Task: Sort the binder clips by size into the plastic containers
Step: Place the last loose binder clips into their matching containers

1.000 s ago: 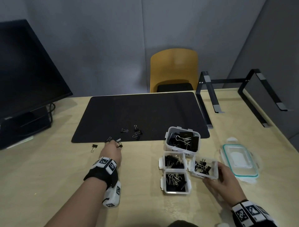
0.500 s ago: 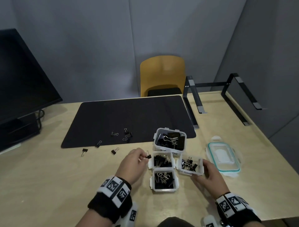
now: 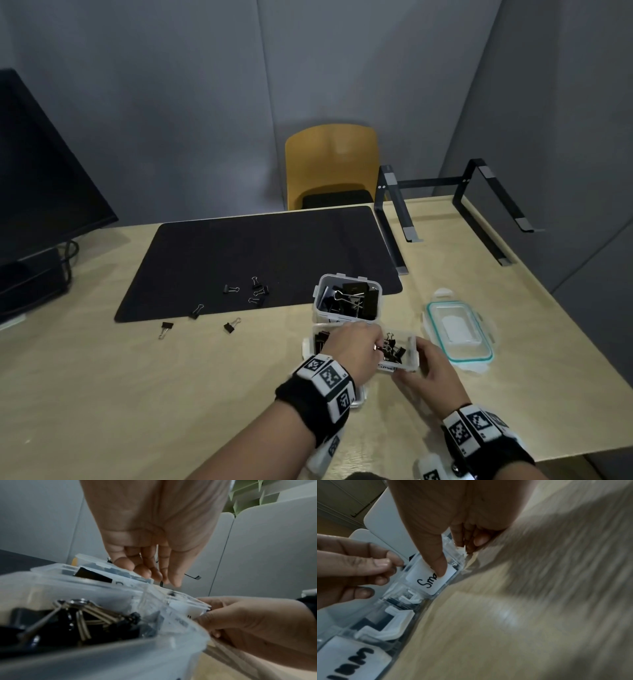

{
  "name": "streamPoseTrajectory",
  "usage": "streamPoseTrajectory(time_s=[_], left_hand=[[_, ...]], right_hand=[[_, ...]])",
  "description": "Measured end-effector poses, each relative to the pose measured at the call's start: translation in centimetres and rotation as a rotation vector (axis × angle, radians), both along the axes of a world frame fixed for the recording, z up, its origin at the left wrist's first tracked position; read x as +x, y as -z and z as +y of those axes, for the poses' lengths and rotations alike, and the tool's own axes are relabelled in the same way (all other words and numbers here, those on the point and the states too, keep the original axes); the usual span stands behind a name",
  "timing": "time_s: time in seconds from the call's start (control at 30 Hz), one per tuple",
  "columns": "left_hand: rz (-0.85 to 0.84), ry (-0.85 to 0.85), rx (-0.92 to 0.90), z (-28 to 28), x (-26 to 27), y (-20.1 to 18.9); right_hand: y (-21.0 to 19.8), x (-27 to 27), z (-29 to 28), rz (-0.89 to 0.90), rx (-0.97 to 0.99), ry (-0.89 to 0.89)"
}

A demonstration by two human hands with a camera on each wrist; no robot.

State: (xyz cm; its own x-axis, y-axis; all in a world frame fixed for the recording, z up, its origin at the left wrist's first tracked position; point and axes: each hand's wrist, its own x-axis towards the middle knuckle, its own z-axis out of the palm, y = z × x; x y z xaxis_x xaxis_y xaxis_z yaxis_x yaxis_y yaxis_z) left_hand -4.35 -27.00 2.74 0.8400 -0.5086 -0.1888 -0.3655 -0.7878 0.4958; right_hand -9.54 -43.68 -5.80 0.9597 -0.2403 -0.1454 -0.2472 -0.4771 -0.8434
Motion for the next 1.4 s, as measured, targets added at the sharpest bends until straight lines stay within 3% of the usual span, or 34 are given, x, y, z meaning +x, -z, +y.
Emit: streamPoseTrajectory(time_s=[0.13,0.27,0.5,0.73,1.03,1.27,1.4], left_hand=[[-0.026,-0.090,-0.074,1.2,0.4,-0.1],[-0.118,-0.341,-0.172,5.4,1.3,0.3],[-0.049,-0.666,0.059,14.7,4.6,3.9],[0.018,-0.853,0.194,16.6,6.4,5.6],[0.043,-0.732,0.241,15.7,6.4,5.1],[-0.016,-0.597,-0.179,10.1,2.1,0.6],[-0.013,-0.380,-0.236,5.8,-0.3,-1.0]], right_hand=[[-0.1,0.0,0.0,-0.001,0.001,-0.008],[-0.2,-0.1,0.0,-0.001,-0.001,-0.016],[-0.3,-0.2,0.0,-0.017,0.011,-0.027],[-0.1,-0.1,-0.1,-0.004,0.042,-0.014],[-0.1,-0.2,-0.1,-0.005,0.012,-0.007],[-0.6,-0.2,0.1,-0.022,0.004,-0.021],[-0.7,-0.3,0.1,-0.024,0.027,-0.022]])
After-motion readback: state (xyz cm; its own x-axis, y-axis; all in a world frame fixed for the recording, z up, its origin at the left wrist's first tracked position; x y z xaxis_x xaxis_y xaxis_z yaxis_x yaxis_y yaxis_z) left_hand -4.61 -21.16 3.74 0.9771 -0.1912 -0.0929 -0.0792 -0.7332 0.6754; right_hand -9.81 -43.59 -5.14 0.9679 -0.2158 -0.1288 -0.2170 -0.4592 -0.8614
